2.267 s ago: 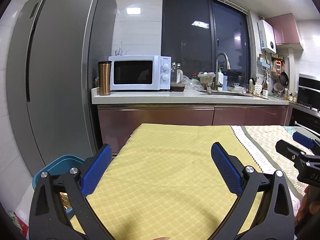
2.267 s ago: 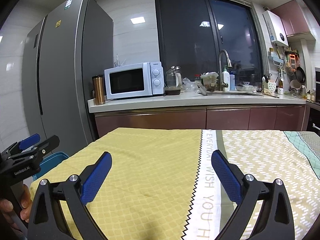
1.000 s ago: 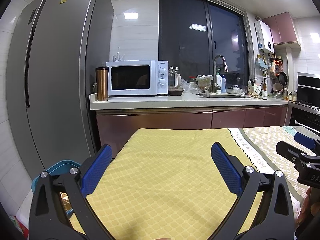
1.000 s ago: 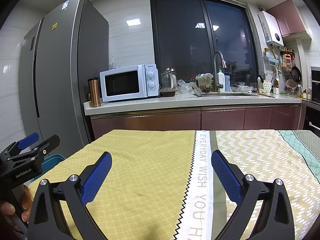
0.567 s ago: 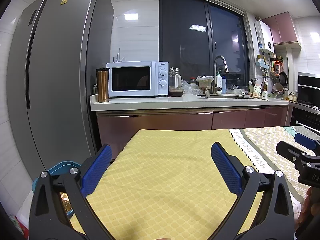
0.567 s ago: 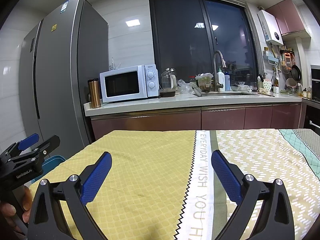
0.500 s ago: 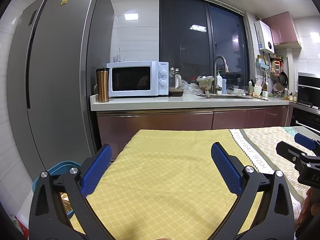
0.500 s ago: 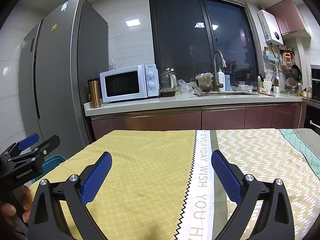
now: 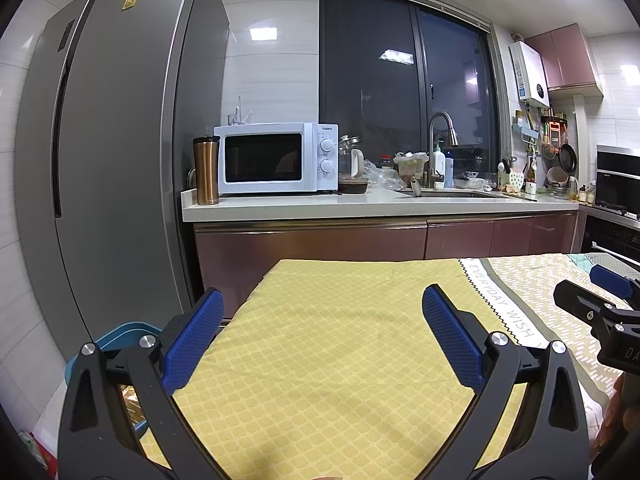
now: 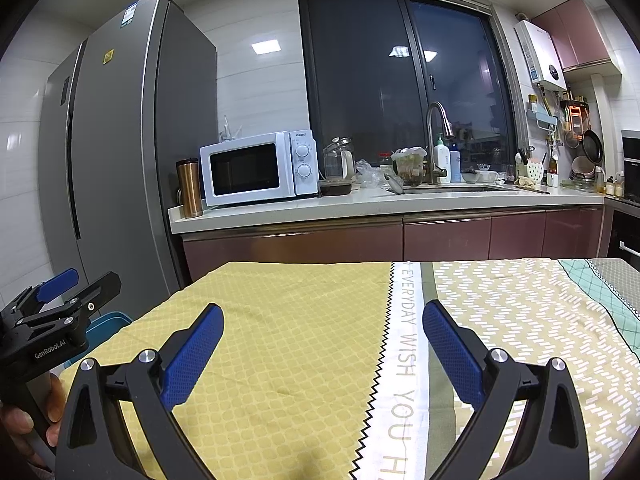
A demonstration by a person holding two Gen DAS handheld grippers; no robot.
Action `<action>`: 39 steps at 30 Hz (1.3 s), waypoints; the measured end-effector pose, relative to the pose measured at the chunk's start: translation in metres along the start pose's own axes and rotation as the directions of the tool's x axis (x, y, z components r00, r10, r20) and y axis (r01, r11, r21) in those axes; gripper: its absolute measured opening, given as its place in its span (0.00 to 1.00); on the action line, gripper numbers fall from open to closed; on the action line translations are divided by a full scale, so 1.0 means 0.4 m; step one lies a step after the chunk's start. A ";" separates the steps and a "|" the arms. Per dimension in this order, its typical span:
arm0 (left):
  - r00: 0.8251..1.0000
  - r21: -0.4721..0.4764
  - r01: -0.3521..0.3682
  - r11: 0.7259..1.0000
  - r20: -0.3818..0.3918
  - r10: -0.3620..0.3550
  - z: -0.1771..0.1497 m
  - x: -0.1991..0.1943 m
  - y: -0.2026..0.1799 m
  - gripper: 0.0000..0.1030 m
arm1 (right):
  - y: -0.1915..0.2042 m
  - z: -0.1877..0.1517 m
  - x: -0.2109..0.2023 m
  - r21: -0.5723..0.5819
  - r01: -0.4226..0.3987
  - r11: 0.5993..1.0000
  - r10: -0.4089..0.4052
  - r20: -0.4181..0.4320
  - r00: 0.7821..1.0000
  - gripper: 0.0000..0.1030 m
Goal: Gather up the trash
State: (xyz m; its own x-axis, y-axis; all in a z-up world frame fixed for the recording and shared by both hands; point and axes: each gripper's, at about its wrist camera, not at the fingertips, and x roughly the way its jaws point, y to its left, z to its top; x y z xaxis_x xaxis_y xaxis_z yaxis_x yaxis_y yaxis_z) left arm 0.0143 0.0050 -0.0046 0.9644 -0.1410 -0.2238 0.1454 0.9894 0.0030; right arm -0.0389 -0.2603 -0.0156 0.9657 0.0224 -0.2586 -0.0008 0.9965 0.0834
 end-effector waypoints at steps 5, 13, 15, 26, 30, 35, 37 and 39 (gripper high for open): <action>1.000 -0.001 0.001 1.000 0.001 -0.001 0.000 0.003 0.002 0.95 | -0.001 -0.001 -0.004 -0.002 0.001 1.000 -0.001 0.004 1.000 0.93; 1.000 0.000 0.000 1.000 0.002 0.000 0.001 0.001 0.003 0.95 | 0.002 0.004 -0.006 0.001 0.004 1.000 -0.004 0.008 1.000 0.93; 1.000 0.001 0.001 1.000 0.002 -0.001 0.001 0.003 0.004 0.95 | 0.003 0.005 -0.005 0.001 0.005 1.000 -0.005 0.010 1.000 0.93; 1.000 0.001 0.002 1.000 0.001 -0.002 0.003 0.003 0.005 0.95 | 0.020 0.004 -0.017 0.005 0.012 1.000 -0.012 0.012 1.000 0.93; 1.000 0.002 0.000 1.000 0.001 0.000 0.003 0.002 0.004 0.95 | 0.020 0.003 -0.018 0.006 0.012 1.000 -0.012 0.011 1.000 0.93; 1.000 -0.001 -0.001 1.000 -0.005 0.001 0.002 0.006 0.009 0.95 | 0.021 0.004 -0.016 0.005 0.012 1.000 -0.012 0.010 1.000 0.93; 1.000 0.004 -0.007 1.000 -0.002 0.007 0.001 0.007 0.007 0.95 | 0.022 0.002 -0.018 0.007 0.013 1.000 -0.013 0.011 1.000 0.93; 1.000 0.008 -0.002 1.000 -0.004 0.002 0.001 0.012 0.008 0.95 | 0.022 0.002 -0.017 0.008 0.013 1.000 -0.013 0.012 1.000 0.93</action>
State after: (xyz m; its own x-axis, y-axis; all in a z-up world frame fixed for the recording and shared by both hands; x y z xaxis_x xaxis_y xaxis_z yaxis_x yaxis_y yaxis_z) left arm 0.0194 0.0076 -0.0054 0.9639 -0.1389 -0.2273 0.1453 0.9893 0.0116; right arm -0.0454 -0.2519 -0.0124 0.9686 0.0082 -0.2484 0.0140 0.9961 0.0874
